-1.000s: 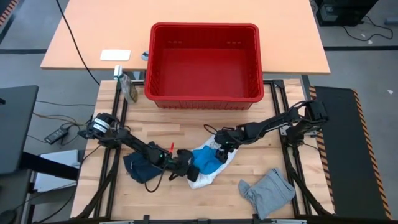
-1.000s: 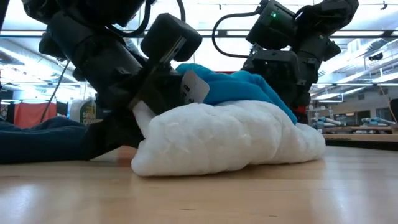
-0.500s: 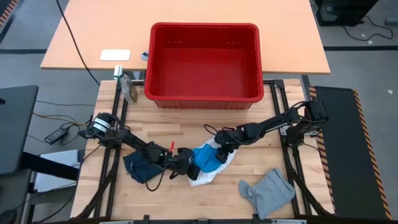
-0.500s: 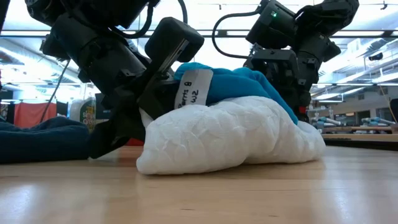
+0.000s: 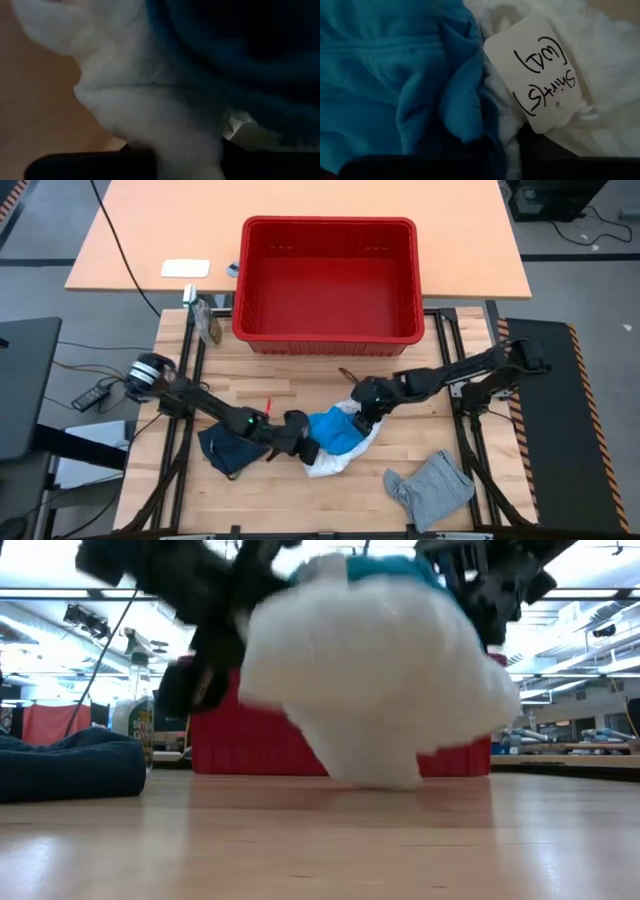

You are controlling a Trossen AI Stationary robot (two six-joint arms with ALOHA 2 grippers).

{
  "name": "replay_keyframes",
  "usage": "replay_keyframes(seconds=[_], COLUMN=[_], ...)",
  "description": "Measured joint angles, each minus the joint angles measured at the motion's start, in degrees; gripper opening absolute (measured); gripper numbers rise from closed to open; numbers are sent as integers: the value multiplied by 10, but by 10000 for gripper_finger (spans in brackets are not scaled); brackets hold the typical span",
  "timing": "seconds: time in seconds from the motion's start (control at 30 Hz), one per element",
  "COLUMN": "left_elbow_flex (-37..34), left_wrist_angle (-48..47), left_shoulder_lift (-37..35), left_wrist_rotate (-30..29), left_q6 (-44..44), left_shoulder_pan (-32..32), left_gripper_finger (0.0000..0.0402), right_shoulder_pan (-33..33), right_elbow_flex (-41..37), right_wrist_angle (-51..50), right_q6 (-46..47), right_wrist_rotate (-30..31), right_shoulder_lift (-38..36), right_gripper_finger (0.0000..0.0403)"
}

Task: Fold laundry
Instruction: Put the stacked folded clothes into the red laundry bin

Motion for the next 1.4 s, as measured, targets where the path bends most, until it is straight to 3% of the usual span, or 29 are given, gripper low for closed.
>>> replay_keyframes(seconds=[0.2,0.37,0.53,0.77,0.9,1.07,1.2,1.4], left_elbow_flex=[2,2,2,74,153,229,254,267], left_wrist_angle=[-76,-113,-131,-279,-329,-377,-379,-355], left_shoulder_lift=[-92,-176,-262,-310,-272,-166,-65,63], left_wrist_rotate=[11,54,113,222,313,396,447,451], left_q6=[46,104,163,285,384,479,522,583], left_shoulder_pan=[41,104,205,412,550,676,714,736], left_gripper_finger=[48,47,47,47,47,47,50,82], right_shoulder_pan=[-36,-83,-135,-253,-322,-381,-410,-431], right_elbow_flex=[21,103,213,324,382,432,443,443], right_wrist_angle=[1,-16,-101,-114,-111,-116,-120,-176], right_q6=[16,-19,-52,-85,-97,-113,-132,-170], right_wrist_rotate=[-1,0,32,49,35,35,58,145], right_shoulder_lift=[-66,-77,-51,1,52,130,181,260], right_gripper_finger=[67,67,66,69,68,68,68,94])
